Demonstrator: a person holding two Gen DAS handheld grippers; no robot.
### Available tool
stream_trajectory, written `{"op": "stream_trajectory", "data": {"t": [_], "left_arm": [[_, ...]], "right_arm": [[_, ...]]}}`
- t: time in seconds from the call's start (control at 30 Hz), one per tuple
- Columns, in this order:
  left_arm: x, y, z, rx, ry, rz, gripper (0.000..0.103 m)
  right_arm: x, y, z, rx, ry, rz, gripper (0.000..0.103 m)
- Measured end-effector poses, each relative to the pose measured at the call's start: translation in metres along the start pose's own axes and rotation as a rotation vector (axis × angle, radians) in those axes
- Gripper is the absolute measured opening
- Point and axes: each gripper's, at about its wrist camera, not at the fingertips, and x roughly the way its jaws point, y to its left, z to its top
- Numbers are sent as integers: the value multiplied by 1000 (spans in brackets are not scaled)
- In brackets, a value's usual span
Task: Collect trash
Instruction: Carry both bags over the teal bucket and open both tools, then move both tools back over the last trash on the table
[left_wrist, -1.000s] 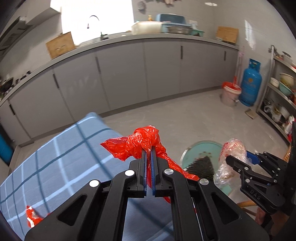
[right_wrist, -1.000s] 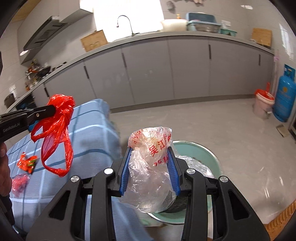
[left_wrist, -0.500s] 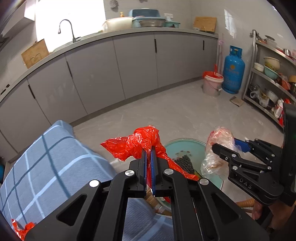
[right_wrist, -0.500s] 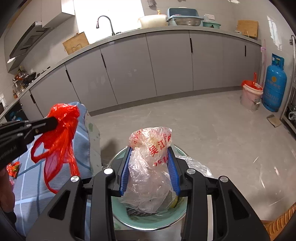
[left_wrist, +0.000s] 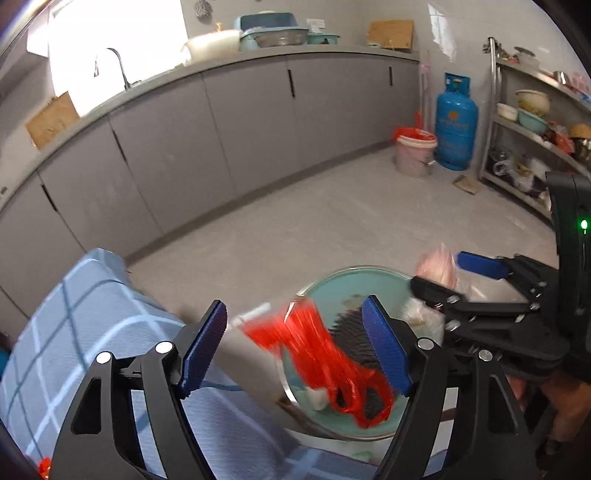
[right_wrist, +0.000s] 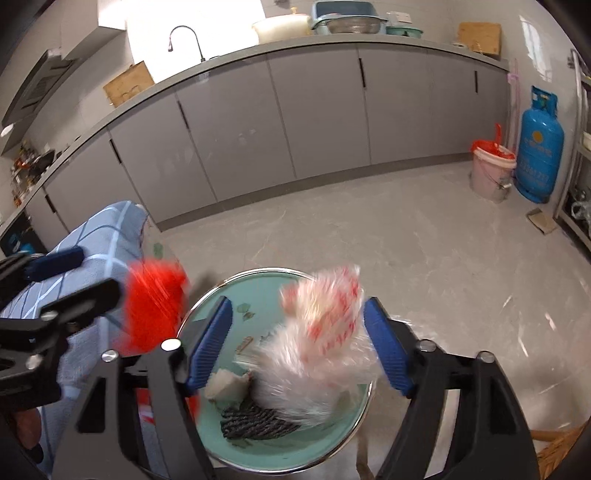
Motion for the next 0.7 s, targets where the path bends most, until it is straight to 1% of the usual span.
{"op": "stream_trajectory", "data": {"t": [0.03, 0.1, 0.23, 0.33, 0.4, 0.5, 0.7], "left_arm": [[0, 3, 0, -3, 5, 3, 75], [-3, 11, -1, -20, 5, 31, 83], [-9, 26, -4, -49, 14, 62, 83], [-18, 34, -7, -57, 14, 86, 83], [-26, 41, -9, -65, 10, 107, 87], [-39, 49, -14, -79, 7, 130, 87], [-65, 74, -26, -115, -2, 189, 87]], "right_arm": [[0, -2, -1, 10, 0, -4, 75], [0, -4, -4, 17, 0, -4, 76], [-4, -5, -8, 25, -2, -2, 81], [-8, -4, -10, 32, -2, 5, 81], [-11, 0, -11, 32, 0, 10, 82], [-13, 9, -14, 28, 4, 25, 82], [-21, 43, -16, -8, 8, 85, 82]]}}
